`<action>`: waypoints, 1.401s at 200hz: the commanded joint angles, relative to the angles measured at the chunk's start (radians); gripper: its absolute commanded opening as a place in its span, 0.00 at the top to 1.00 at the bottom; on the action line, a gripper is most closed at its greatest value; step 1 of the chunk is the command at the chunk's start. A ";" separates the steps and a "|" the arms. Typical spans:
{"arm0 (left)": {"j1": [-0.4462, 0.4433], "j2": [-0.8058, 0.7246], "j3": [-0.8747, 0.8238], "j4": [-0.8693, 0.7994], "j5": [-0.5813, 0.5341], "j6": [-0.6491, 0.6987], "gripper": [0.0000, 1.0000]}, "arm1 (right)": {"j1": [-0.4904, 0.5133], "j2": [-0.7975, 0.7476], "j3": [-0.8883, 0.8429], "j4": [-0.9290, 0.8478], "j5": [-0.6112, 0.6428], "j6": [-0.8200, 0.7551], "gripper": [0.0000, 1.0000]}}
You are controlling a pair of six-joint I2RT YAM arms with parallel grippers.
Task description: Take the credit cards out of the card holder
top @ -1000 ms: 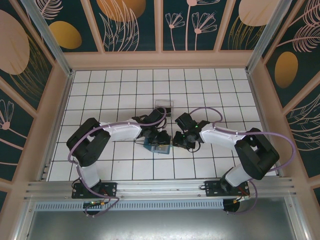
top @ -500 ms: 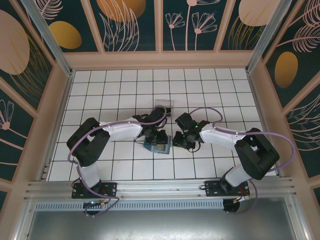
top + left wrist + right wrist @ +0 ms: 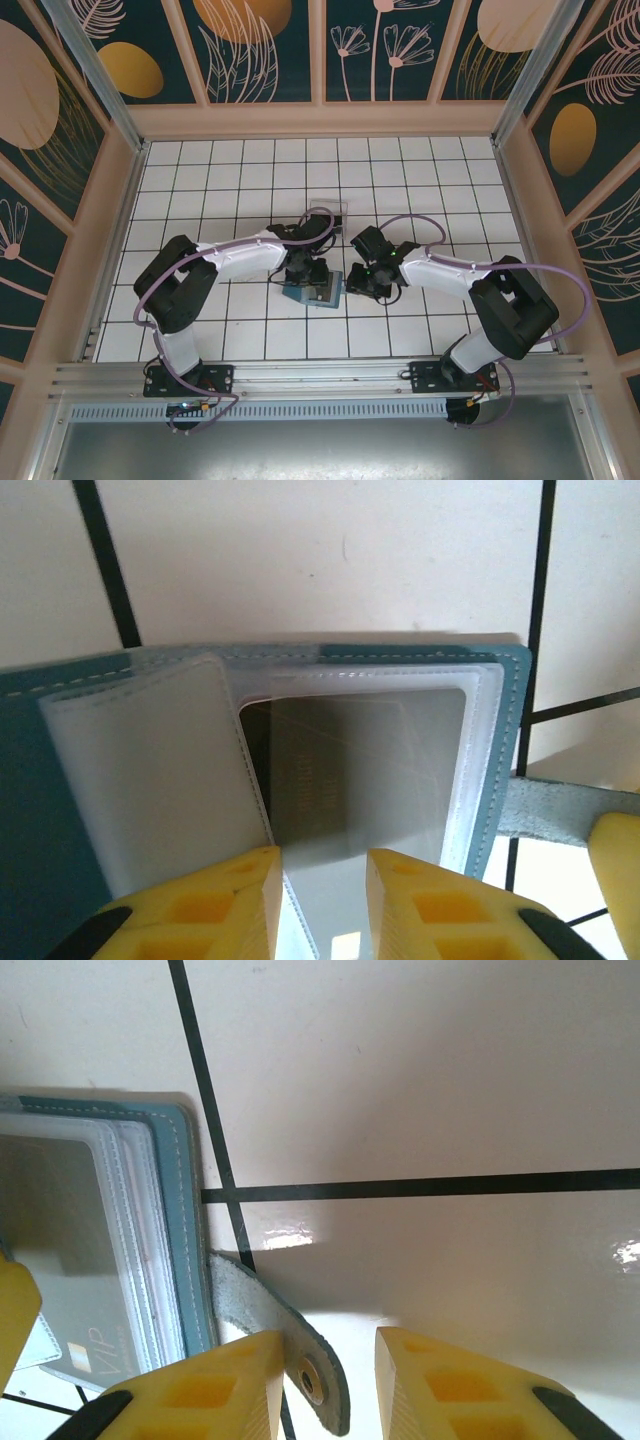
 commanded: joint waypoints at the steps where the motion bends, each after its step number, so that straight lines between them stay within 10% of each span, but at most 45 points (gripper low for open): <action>1: -0.018 -0.007 0.043 -0.094 -0.069 0.022 0.67 | -0.008 -0.022 -0.017 -0.002 0.025 0.000 0.69; 280: -0.070 0.011 0.113 -0.389 -0.422 0.087 0.65 | -0.017 -0.023 -0.012 -0.005 0.020 -0.003 0.71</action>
